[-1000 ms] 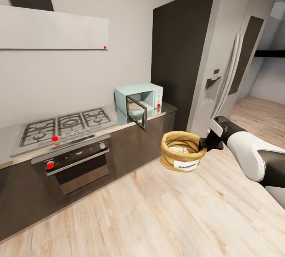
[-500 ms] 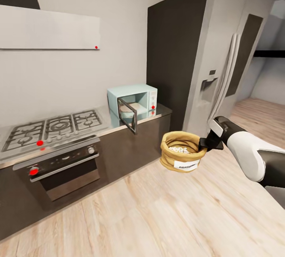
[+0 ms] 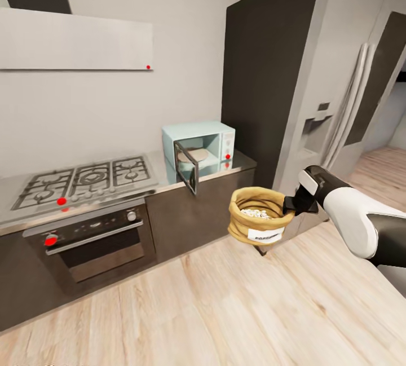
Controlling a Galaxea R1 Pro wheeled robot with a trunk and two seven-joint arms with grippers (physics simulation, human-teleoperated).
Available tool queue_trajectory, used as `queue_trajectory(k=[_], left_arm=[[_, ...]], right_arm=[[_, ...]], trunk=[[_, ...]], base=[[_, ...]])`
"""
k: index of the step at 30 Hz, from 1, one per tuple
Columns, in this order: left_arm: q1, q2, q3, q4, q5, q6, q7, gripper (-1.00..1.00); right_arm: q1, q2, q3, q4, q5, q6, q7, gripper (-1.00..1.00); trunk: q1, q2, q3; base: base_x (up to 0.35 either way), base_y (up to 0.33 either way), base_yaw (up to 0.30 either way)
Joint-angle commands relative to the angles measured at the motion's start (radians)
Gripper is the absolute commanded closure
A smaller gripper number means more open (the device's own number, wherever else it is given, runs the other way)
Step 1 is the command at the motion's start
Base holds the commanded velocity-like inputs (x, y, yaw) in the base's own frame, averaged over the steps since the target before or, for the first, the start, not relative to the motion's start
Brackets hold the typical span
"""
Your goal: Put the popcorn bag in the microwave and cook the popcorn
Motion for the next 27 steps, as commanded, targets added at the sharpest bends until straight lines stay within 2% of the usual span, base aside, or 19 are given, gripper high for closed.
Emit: queue_trajectory(k=[1, 13, 15, 17, 27], left_arm=[[0.0, 0.0, 0.004, -0.003, 0.0, 0.007, 0.0, -1.0], [0.0, 0.0, 0.004, -0.003, 0.0, 0.011, 0.0, -1.0], [0.0, 0.0, 0.004, -0.003, 0.0, 0.011, 0.0, -1.0], [0.0, 0.0, 0.004, -0.003, 0.0, 0.011, 0.0, -1.0], [0.0, 0.0, 0.004, -0.003, 0.0, 0.011, 0.0, -1.0]], right_arm=[[0.0, 0.0, -0.008, -0.001, -0.01, 0.003, -0.01, 1.0], [-0.001, 0.0, -0.006, -0.001, -0.01, 0.002, -0.011, 1.0], [0.0, 0.0, -0.006, -0.001, -0.01, 0.002, -0.067, 1.0], [0.0, 0.0, -0.007, -0.001, -0.01, 0.002, -0.088, 1.0], [0.0, 0.0, -0.008, -0.001, -0.01, 0.001, -0.096, 1.0]], trunk=[[0.001, -0.002, -0.002], [0.001, -0.002, -0.004], [0.001, -0.002, -0.005], [0.001, -0.002, -0.006], [0.001, -0.002, -0.009]], base=[[0.176, -0.254, 0.205], [0.176, -0.25, 0.245], [0.182, -0.242, 0.25], [0.188, -0.228, 0.248], [0.19, -0.222, 0.256]])
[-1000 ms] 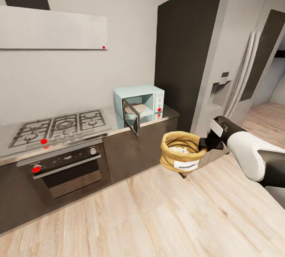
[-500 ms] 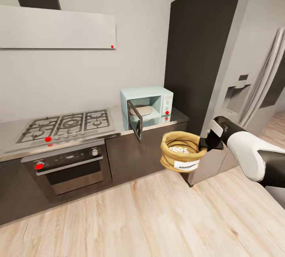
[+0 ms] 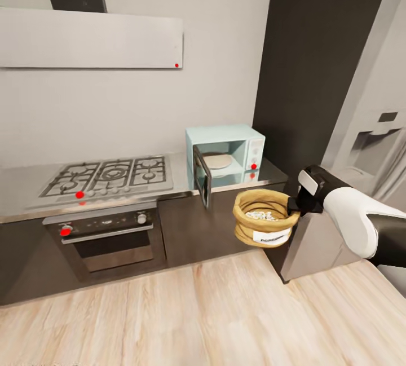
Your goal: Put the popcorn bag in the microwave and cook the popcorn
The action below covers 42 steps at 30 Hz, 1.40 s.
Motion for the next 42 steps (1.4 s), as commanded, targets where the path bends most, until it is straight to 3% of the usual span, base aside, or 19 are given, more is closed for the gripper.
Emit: queue_trajectory(k=[1, 34, 42], left_arm=[[0.0, 0.0, 0.004, -0.003, 0.0, 0.007, 0.0, -1.0], [0.0, -0.001, 0.004, -0.003, 0.0, 0.005, 0.0, -1.0], [0.0, 0.0, 0.004, -0.003, 0.0, 0.005, 0.0, -1.0]], right_arm=[[0.0, 0.0, -0.007, -0.001, -0.01, 0.002, -0.01, 1.0], [0.0, 0.0, -0.007, -0.002, -0.01, 0.001, -0.01, 1.0], [0.0, 0.0, -0.007, -0.002, -0.01, 0.001, -0.01, 1.0]], trunk=[[0.001, -0.001, -0.002], [0.001, -0.001, -0.002], [0.001, -0.001, -0.002]], base=[[0.192, -0.223, 0.27], [0.174, -0.272, 0.272], [0.152, -0.288, 0.052]])
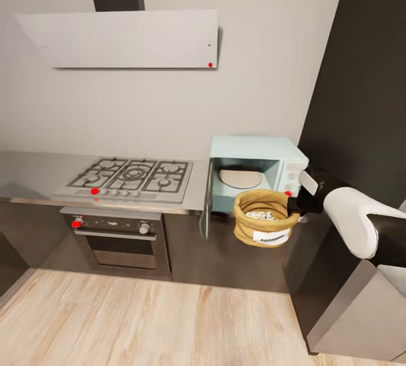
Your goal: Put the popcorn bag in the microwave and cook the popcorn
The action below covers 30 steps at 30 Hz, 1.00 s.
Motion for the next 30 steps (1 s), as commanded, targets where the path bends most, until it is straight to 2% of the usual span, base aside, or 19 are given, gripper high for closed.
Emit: queue_trajectory(k=[1, 6, 14, 23, 24, 26, 27, 29, 30], left_arm=[[0.0, 0.0, 0.004, -0.003, 0.0, 0.007, 0.0, -1.0], [0.0, 0.0, 0.005, -0.003, 0.0, 0.004, 0.0, -1.0], [0.0, 0.0, 0.005, -0.003, 0.0, 0.004, 0.0, -1.0], [0.0, 0.0, 0.006, -0.003, 0.0, 0.002, 0.0, -1.0], [0.0, 0.0, 0.006, -0.003, 0.0, 0.002, 0.0, -1.0], [0.0, 0.0, 0.006, -0.003, 0.0, 0.002, 0.0, -1.0], [0.0, 0.0, 0.006, -0.003, 0.0, 0.002, 0.0, -1.0], [0.0, 0.0, 0.006, -0.003, 0.0, 0.002, 0.0, -1.0], [0.0, 0.0, 0.006, -0.003, 0.0, 0.002, 0.0, -1.0]], right_arm=[[0.0, 0.0, -0.007, -0.001, -0.01, 0.002, -0.01, 1.0], [0.0, 0.0, -0.007, -0.001, -0.01, 0.002, -0.01, 1.0], [0.0, 0.001, -0.011, 0.009, -0.011, 0.001, -0.009, 1.0], [0.0, 0.031, -0.024, 0.009, -0.013, -0.001, -0.01, 1.0], [0.0, 0.035, -0.065, 0.009, -0.013, -0.003, -0.014, 1.0], [0.0, 0.041, -0.12, 0.009, -0.013, -0.004, -0.044, 1.0], [0.0, 0.044, -0.155, 0.009, -0.013, -0.005, -0.079, 1.0], [0.0, 0.047, -0.252, 0.009, -0.013, -0.006, -0.184, 1.0], [0.0, 0.047, -0.283, 0.009, -0.013, -0.007, -0.21, 1.0]], trunk=[[0.001, -0.002, -0.002], [0.001, -0.002, -0.002], [0.001, -0.002, -0.002], [0.001, -0.002, -0.002], [0.001, -0.002, -0.002], [0.001, -0.002, -0.002], [0.001, -0.002, -0.002], [0.001, -0.002, -0.002], [0.001, -0.002, -0.002]], base=[[0.151, -0.287, 0.001], [0.113, -0.206, 0.0], [0.005, -0.009, 0.0], [0.0, 0.0, 0.0], [0.0, 0.0, 0.0], [0.0, 0.0, 0.0], [0.0, 0.0, 0.0], [0.0, 0.0, 0.0], [0.0, 0.0, 0.0]])
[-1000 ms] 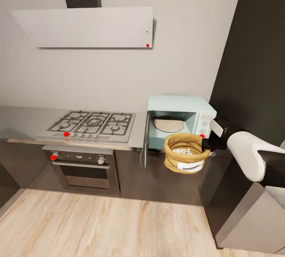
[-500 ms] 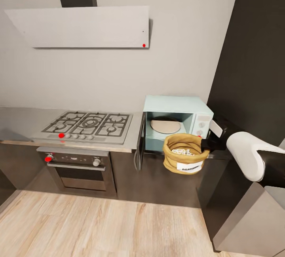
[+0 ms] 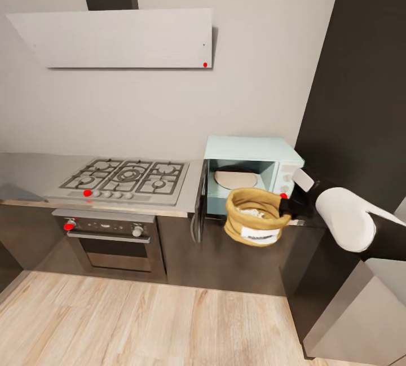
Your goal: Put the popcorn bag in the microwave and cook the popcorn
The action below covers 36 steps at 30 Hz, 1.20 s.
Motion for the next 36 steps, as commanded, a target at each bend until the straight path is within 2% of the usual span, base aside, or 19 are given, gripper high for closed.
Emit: queue_trajectory(k=[1, 2, 4, 6, 9, 12, 16, 18, 20, 21, 25, 30, 33, 36], left_arm=[[0.0, 0.0, 0.004, -0.003, 0.0, 0.007, 0.0, -1.0], [0.0, 0.0, 0.004, -0.003, 0.0, 0.007, 0.0, -1.0], [0.0, 0.0, 0.004, -0.003, 0.0, 0.007, 0.0, -1.0], [0.0, 0.0, 0.004, -0.003, 0.0, 0.007, 0.0, -1.0], [0.0, 0.0, 0.004, -0.003, 0.0, 0.007, 0.0, -1.0], [0.0, 0.0, 0.004, -0.003, 0.0, 0.007, 0.0, -1.0], [0.0, 0.0, 0.003, -0.003, 0.0, 0.007, 0.0, -1.0], [0.0, 0.0, 0.003, -0.003, 0.0, 0.007, 0.0, -1.0], [0.0, 0.0, 0.004, -0.003, 0.0, 0.007, 0.0, -1.0], [0.0, 0.0, 0.004, -0.003, 0.0, 0.007, 0.0, -1.0], [0.0, 0.0, 0.004, -0.003, 0.0, 0.007, 0.0, -1.0], [0.0, 0.0, 0.004, -0.003, 0.0, 0.007, 0.0, -1.0], [0.0, 0.0, 0.004, -0.003, 0.0, 0.007, 0.0, -1.0], [0.0, 0.0, 0.004, -0.003, 0.0, 0.007, 0.0, -1.0]], right_arm=[[-0.001, 0.0, -0.049, -0.001, -0.012, 0.001, -0.046, 1.0], [-0.001, 0.001, -0.09, -0.001, -0.012, 0.0, -0.079, 1.0], [-0.001, 0.001, -0.143, -0.001, -0.013, -0.004, -0.131, 1.0], [-0.001, 0.001, -0.179, -0.001, -0.013, -0.041, -0.19, 1.0], [-0.001, 0.005, -0.193, -0.001, -0.014, -0.112, -0.281, 1.0], [-0.001, 0.022, -0.197, -0.001, -0.013, -0.131, -0.319, 1.0], [-0.001, 0.042, -0.197, -0.001, -0.014, -0.235, -0.384, 1.0], [-0.001, 0.045, -0.206, -0.001, -0.02, -0.253, -0.399, 1.0], [-0.001, 0.046, -0.243, -0.001, -0.049, -0.258, -0.403, 1.0], [-0.001, 0.046, -0.28, -0.001, -0.066, -0.259, -0.406, 1.0], [-0.001, 0.046, -0.37, -0.002, -0.078, -0.261, -0.421, 1.0], [-0.001, 0.046, -0.397, -0.006, -0.08, -0.262, -0.449, 1.0], [-0.001, 0.046, -0.441, -0.008, -0.081, -0.27, -0.497, 1.0], [-0.001, 0.046, -0.487, -0.01, -0.082, -0.359, -0.588, 1.0]], trunk=[[0.0, -0.002, -0.002], [0.0, -0.002, -0.002], [0.0, -0.002, -0.002], [0.0, -0.002, -0.002], [0.0, -0.002, -0.002], [0.0, -0.002, -0.002], [0.0, -0.002, -0.002], [0.0, -0.002, -0.002], [0.0, -0.002, -0.002], [0.0, -0.002, -0.002], [0.0, -0.002, -0.002], [0.0, -0.002, -0.002], [0.0, -0.002, -0.002], [0.0, -0.002, -0.002]], base=[[0.0, 0.0, 0.0], [0.0, 0.0, 0.0], [0.0, 0.0, 0.0], [0.0, 0.0, 0.0], [0.0, 0.0, 0.0], [0.0, 0.0, 0.0], [0.0, 0.0, 0.0], [0.0, 0.0, 0.0], [0.0, 0.0, 0.0], [0.0, 0.018, 0.0], [0.029, 0.073, 0.0], [0.006, 0.01, 0.0], [0.0, 0.0, 0.0], [0.0, 0.0, 0.0]])
